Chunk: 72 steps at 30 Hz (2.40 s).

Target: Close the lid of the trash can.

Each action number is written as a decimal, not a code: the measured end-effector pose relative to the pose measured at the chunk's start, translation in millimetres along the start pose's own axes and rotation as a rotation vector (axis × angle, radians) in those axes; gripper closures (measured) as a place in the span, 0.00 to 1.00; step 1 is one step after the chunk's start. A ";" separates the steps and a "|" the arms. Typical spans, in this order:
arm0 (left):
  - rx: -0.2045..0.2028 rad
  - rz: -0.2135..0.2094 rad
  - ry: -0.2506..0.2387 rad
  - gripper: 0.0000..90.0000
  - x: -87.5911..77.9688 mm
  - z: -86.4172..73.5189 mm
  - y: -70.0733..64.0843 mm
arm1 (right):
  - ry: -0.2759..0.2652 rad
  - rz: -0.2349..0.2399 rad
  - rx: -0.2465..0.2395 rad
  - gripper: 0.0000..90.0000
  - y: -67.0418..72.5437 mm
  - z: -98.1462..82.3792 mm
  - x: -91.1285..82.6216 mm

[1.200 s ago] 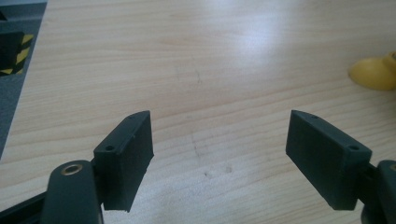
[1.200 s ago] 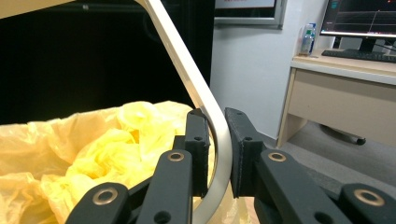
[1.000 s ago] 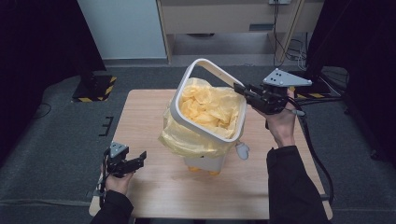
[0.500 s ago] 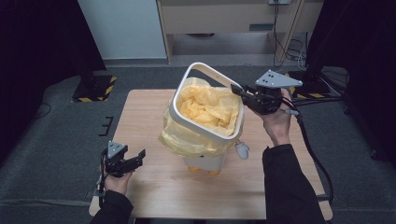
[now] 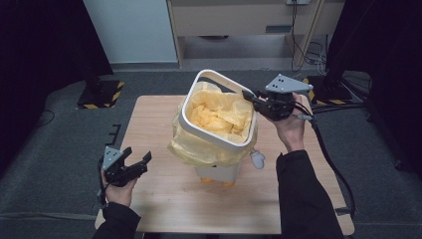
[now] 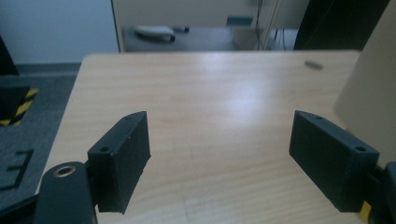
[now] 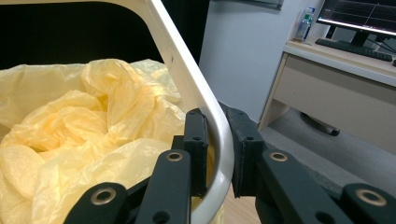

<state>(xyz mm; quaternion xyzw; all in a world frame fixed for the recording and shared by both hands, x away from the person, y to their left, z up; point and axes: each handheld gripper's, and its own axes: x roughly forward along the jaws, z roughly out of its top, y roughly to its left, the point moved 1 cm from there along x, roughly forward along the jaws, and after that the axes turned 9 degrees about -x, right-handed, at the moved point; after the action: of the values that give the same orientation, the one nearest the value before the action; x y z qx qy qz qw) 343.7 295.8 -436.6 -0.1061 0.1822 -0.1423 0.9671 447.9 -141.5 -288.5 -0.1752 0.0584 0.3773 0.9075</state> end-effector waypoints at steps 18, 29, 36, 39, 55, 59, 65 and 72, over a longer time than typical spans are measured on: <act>-0.003 -0.030 -0.325 0.14 -33.8 77.6 -29.7 | 0.020 -0.007 -0.012 0.88 1.4 -3.5 -0.4; -0.023 -0.075 -0.442 0.09 -34.0 97.8 -56.8 | 0.031 -0.012 -0.017 0.88 2.8 -2.2 0.0; -0.005 -0.142 -0.478 0.08 -30.3 112.3 -84.2 | 0.030 -0.004 -0.023 0.88 3.4 -1.3 2.0; 0.002 -0.162 -0.492 0.07 -28.6 116.3 -93.0 | 0.032 -0.002 -0.025 0.88 3.4 -1.4 2.5; 0.064 -0.262 -0.472 0.06 -21.1 124.0 -141.1 | 0.044 -0.010 -0.046 0.88 5.1 0.3 3.1; 0.125 -0.261 -0.452 0.06 -17.6 122.1 -153.1 | 0.044 -0.015 -0.049 0.87 5.8 0.2 2.9; 0.174 -0.263 -0.430 0.06 -8.1 121.3 -156.1 | 0.043 -0.018 -0.049 0.87 6.5 0.4 2.9; 0.197 -0.237 -0.419 0.06 -8.3 120.0 -155.3 | 0.038 -0.029 -0.058 0.85 7.9 0.1 3.7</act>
<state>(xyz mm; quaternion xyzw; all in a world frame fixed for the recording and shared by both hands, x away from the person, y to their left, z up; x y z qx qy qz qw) 345.4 171.2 -284.7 -0.0590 -0.0506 -0.2469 0.9659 445.0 -133.8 -291.5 -0.2093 0.0623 0.3620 0.9062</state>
